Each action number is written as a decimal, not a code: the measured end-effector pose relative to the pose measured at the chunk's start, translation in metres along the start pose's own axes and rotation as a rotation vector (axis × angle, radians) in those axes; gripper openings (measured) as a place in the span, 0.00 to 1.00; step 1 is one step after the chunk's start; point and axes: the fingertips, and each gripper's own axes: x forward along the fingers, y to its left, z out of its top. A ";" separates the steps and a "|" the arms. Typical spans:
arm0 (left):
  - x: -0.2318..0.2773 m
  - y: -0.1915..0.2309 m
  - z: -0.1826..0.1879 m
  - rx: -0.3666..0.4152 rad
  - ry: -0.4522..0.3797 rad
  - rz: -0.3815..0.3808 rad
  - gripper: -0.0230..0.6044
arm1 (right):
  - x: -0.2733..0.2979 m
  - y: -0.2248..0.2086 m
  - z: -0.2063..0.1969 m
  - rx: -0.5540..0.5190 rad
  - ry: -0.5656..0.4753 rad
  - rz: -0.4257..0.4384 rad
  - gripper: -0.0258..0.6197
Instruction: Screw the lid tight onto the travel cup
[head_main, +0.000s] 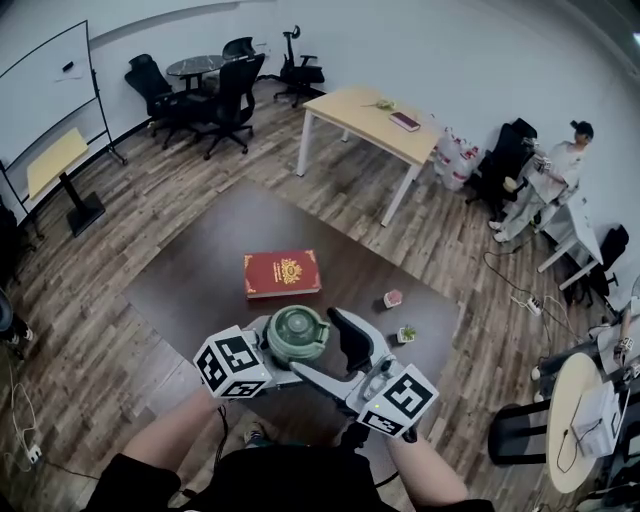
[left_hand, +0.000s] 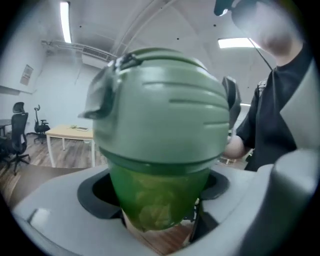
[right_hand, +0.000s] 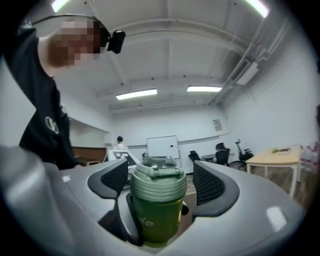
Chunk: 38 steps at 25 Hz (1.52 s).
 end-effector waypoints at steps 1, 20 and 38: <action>0.000 -0.006 -0.001 0.010 0.010 -0.035 0.69 | -0.002 0.003 -0.002 -0.041 0.026 0.084 0.66; -0.031 0.038 -0.009 0.063 -0.121 0.322 0.70 | -0.020 -0.013 -0.016 0.059 0.029 -0.167 0.60; -0.163 0.098 -0.083 0.024 -0.265 0.873 0.70 | -0.242 -0.142 -0.121 -0.058 0.137 -1.078 0.05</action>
